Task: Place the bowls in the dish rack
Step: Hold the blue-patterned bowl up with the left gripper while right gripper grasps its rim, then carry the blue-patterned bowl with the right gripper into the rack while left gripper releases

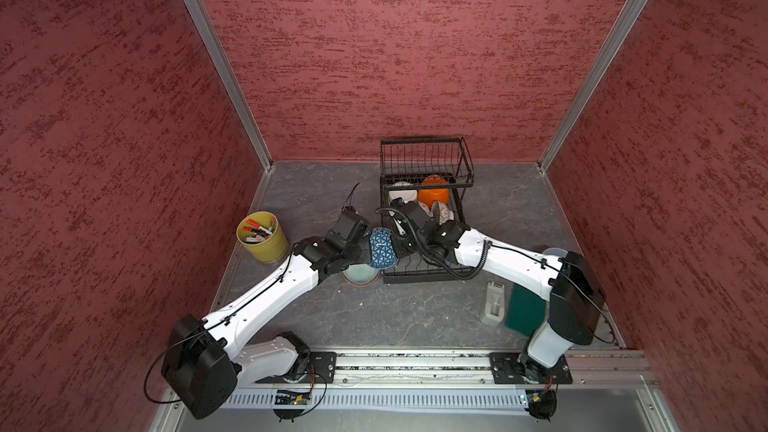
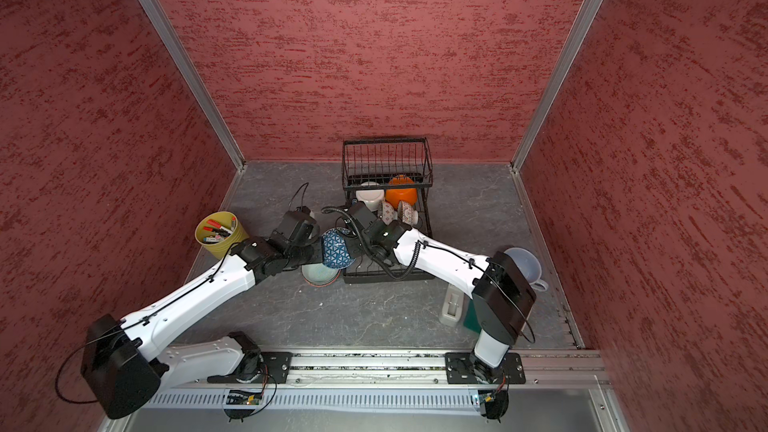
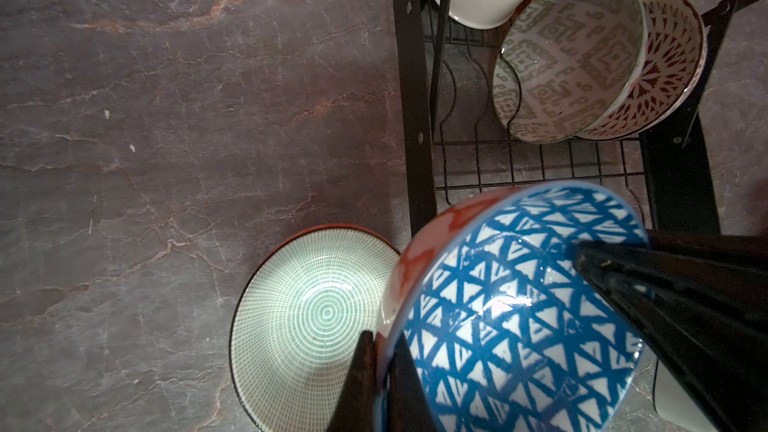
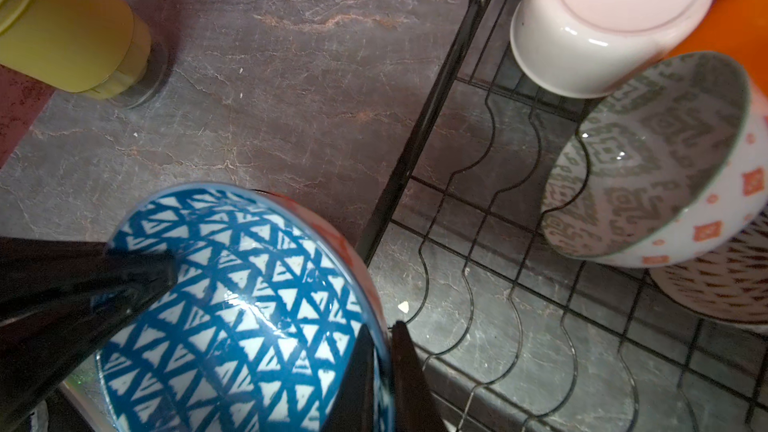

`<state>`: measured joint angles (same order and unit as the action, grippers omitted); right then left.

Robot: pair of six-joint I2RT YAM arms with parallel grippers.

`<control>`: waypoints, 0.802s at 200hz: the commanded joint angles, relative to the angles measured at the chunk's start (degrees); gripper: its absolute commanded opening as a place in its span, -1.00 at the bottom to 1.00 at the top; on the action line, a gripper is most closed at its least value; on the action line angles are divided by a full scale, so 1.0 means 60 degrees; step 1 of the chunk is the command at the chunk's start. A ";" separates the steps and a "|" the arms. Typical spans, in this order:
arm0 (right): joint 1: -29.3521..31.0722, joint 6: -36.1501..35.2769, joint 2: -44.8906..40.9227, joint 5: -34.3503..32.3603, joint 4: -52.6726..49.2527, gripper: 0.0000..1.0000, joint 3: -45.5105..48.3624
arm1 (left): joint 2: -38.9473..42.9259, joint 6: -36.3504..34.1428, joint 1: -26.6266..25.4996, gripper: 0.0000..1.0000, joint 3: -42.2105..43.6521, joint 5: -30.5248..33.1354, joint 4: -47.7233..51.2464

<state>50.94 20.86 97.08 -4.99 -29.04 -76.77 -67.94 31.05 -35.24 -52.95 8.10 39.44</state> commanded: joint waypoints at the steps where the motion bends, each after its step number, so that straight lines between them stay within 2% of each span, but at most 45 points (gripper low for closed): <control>1: 0.0039 0.0031 0.0038 -0.0463 -0.0244 -0.99 -0.0370 | 0.0015 -0.0018 0.0018 -1.00 -0.0348 0.0065 -0.0560; 18: 0.0046 0.0031 -0.0013 -0.0580 -0.0291 -1.00 -0.0425 | 0.0021 -0.0018 0.0048 -0.98 -0.0322 0.0086 -0.0593; 33: 0.0065 0.0025 -0.0098 -0.0703 -0.0316 -1.00 -0.0447 | 0.0029 -0.0005 0.0062 -0.85 -0.0252 0.0082 -0.0652; 55: 0.0092 0.0024 -0.0190 -0.0952 -0.0358 -1.00 -0.0490 | 0.0101 -0.0018 0.0087 -0.54 -0.0184 0.0035 -0.0737; 77: 0.0123 0.0009 -0.0297 -0.1226 -0.0378 -1.00 -0.0506 | 0.0198 -0.0076 0.0143 -0.11 -0.0154 -0.0002 -0.0715; 108: 0.0134 -0.0060 -0.0469 -0.1931 -0.0560 -1.00 -0.0563 | 0.0542 -0.0122 0.0205 0.73 -0.0042 0.0083 -0.0713; 127: 0.0136 -0.0121 -0.0537 -0.2564 -0.0773 -1.00 -0.0645 | 0.0821 -0.0116 0.0249 0.99 0.0125 0.0108 -0.0798; 160: 0.0134 -0.0223 -0.0502 -0.3866 -0.1142 -1.00 -0.0820 | 0.1120 -0.0121 0.0340 1.00 0.0377 0.0107 -0.0849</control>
<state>51.44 19.59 96.71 -19.31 -35.22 -78.48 -62.50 30.79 -33.71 -52.25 8.01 35.42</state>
